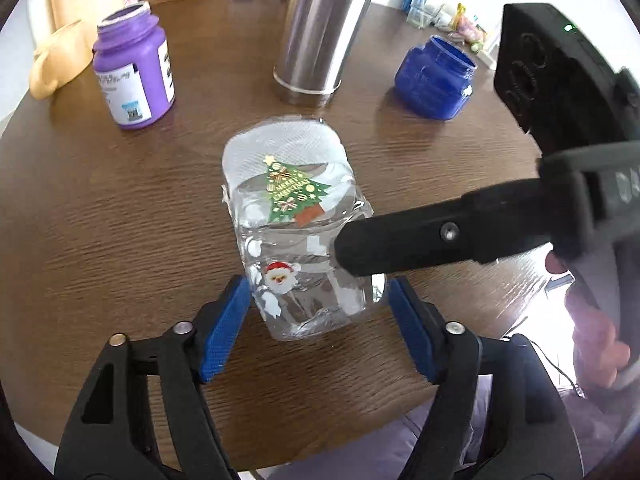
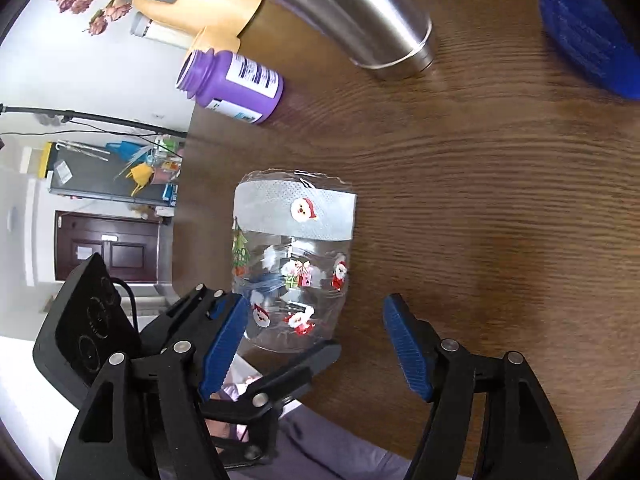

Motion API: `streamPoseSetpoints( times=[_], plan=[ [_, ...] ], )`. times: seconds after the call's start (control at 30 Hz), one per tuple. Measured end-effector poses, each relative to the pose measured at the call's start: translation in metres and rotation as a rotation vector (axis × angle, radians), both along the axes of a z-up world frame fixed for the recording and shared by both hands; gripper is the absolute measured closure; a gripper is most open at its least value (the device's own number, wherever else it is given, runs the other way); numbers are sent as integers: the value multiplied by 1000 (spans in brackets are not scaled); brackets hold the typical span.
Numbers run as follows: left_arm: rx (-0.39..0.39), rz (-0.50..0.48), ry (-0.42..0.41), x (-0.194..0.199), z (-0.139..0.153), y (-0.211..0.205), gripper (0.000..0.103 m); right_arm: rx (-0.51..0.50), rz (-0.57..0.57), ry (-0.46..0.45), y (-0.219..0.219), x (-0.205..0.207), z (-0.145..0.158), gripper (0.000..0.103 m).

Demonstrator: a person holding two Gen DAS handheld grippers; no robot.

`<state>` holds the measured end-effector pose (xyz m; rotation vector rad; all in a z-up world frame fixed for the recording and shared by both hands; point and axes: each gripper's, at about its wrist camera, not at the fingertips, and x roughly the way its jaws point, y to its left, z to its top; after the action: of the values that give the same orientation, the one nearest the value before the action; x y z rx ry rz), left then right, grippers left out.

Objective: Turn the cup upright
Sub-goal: 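Lift the clear bottle with the right gripper and carry it toward the purple bottle, then rotate the held bottle with the right gripper until its cap points up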

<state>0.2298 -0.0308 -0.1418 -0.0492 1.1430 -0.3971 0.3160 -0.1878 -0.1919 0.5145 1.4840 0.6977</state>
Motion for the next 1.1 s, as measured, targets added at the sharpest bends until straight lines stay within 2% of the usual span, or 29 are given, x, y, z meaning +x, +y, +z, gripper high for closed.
streamPoseSetpoints(
  times=[0.17,0.3,0.4,0.47,0.53,0.6,0.73,0.83,0.93,0.97,1.1],
  plan=[
    [-52,-2,-34,-1,11,10,23,52,-19,20,-11,1,1,29],
    [-86,11,-86,-1,23,9,17,63,-31,-40,-20,-2,20,29],
    [-103,69,-130,0,23,14,17,-27,-17,-147,-18,-4,40,29],
    [-149,72,-122,-1,20,19,17,-83,3,-178,-6,3,49,29],
    [-175,68,-114,-6,18,23,17,-135,48,-149,11,13,48,29],
    [-162,65,-133,-13,18,27,17,-204,109,-119,35,21,46,29],
    [-216,68,-146,-19,18,34,17,-356,223,-133,80,26,47,29],
    [-242,66,-133,-19,14,36,19,-455,259,-119,103,33,39,29],
    [-254,66,-125,-23,10,45,19,-481,266,-136,111,34,36,29],
    [-263,70,-129,-25,9,50,19,-478,272,-155,112,32,38,35],
    [-311,104,-138,-28,9,78,18,-417,302,-221,111,24,52,36]
  ],
)
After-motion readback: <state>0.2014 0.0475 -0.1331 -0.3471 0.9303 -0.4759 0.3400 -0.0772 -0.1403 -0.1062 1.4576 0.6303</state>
